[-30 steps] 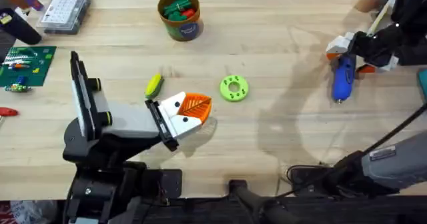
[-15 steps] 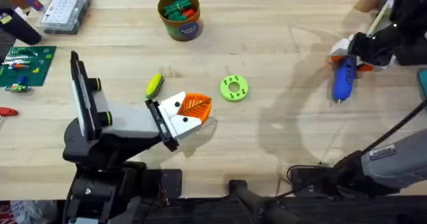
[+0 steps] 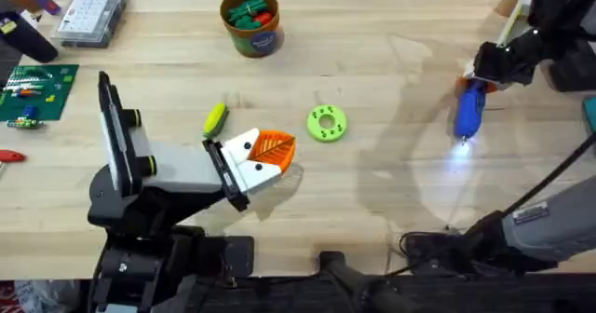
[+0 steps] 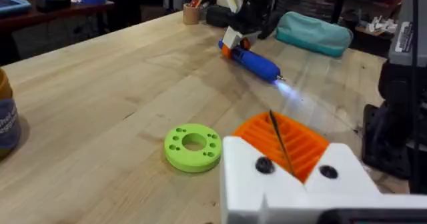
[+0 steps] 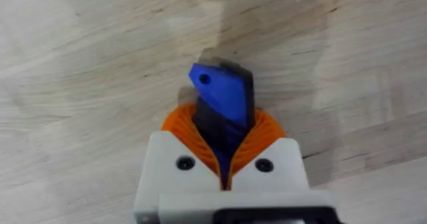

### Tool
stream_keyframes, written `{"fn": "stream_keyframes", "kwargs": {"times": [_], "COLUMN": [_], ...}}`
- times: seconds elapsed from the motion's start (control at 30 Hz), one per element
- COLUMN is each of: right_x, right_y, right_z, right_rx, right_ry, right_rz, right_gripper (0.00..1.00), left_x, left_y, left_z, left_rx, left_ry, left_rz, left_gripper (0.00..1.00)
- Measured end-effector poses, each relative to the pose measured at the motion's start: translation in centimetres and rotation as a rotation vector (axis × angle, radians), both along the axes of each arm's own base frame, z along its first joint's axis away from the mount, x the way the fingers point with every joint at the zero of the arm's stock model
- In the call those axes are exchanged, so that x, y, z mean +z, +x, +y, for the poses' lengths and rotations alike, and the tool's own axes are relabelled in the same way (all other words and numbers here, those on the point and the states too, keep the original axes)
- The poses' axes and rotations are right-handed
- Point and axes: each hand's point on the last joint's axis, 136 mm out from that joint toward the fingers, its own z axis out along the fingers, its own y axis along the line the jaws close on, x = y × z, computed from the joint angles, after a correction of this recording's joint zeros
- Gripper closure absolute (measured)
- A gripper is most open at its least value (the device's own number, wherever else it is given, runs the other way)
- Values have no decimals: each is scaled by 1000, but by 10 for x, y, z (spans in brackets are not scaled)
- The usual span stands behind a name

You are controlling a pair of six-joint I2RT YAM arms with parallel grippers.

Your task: Pick up the gripper from the table and insert it into the empty holder that is missing its gripper. Then pick up a screw, insert it into the mounting hole, and use the screwdriver to tighten it. Finally, clean up the table by picking up the vegetable and placing it into the bucket.

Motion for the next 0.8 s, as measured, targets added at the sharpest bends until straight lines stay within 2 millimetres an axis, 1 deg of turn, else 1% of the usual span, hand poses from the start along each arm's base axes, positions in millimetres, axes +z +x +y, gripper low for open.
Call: {"fn": "stream_keyframes", "kwargs": {"times": [0.23,0.33,0.4,0.47,0.53,0.67,0.8], "right_x": [0,6,15,32,54,111,171], "right_y": [-1,-4,-4,-2,1,9,19], "right_z": [0,8,13,16,20,29,48], "right_rx": [0,10,18,28,40,73,130], "right_ry": [1,28,35,29,15,-29,-61], "right_rz": [2,-2,-22,-67,-127,-293,-490], "right_gripper": [981,981,981,981,981,982,982], "left_x": [0,0,0,0,0,0,0], "left_y": [0,0,0,0,0,0,0], "left_z": [0,0,0,0,0,0,0], "left_rx": [0,0,0,0,0,0,0], "left_ry": [0,0,0,0,0,0,0], "left_rz": [0,0,0,0,0,0,0], "left_gripper": [984,984,984,984,984,984,984]}}
